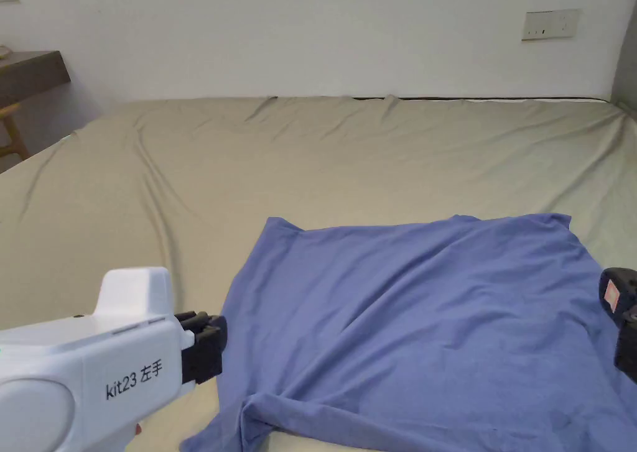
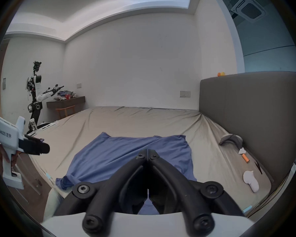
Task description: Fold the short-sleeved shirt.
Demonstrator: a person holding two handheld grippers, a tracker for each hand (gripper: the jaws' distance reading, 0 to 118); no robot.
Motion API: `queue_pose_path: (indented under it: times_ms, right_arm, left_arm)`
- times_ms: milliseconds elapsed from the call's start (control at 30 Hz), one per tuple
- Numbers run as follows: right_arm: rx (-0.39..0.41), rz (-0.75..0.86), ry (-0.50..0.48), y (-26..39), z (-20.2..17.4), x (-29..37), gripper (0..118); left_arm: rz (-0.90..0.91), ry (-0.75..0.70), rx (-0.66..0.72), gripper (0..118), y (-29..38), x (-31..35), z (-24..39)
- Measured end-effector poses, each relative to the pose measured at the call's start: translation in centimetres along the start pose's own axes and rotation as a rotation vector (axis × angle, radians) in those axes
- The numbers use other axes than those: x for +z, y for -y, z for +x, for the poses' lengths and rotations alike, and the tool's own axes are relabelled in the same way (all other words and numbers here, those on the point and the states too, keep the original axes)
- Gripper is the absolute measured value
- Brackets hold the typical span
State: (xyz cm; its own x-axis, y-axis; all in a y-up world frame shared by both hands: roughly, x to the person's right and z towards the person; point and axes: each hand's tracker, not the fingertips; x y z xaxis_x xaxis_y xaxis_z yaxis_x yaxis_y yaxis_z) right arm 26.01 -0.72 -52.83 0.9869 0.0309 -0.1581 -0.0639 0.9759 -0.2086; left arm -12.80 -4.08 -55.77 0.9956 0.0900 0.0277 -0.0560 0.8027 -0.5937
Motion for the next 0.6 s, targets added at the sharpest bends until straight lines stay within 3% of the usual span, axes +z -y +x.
queue_pose_path:
  times_ms: [100,133,167,200,233,467,600]
  right_arm:
    - [-0.026,-0.044,0.013,1.5,0.8,-0.9,0]
    - [-0.072,-0.094,0.016,2.1,1.2,-1.2,0]
    - [-0.112,-0.142,0.013,2.8,1.5,-1.5,0]
    - [-0.122,-0.147,0.005,3.3,1.8,-1.8,0]
    - [-0.134,-0.162,0.004,3.8,2.0,-1.9,0]
    - [-0.192,-0.228,0.004,5.5,3.0,-2.5,0]
    - [-0.195,-0.253,0.037,6.0,3.5,-2.7,0]
  left_arm:
    - [-0.128,-0.037,-0.080,29,2.7,-2.4,0.1]
    - [-0.168,-0.032,-0.073,29,3.7,-3.2,-0.1]
    - [-0.219,-0.037,-0.052,53,4.6,-4.3,-0.2]
    - [-0.279,-0.053,-0.030,85,5.4,-5.5,-0.5]
    - [-0.342,-0.068,-0.023,99,6.3,-6.6,-0.5]
    - [-0.418,-0.095,-0.094,98,7.7,-10.1,-0.3]
    - [-0.412,-0.105,-0.020,75,7.0,-11.9,-0.8]
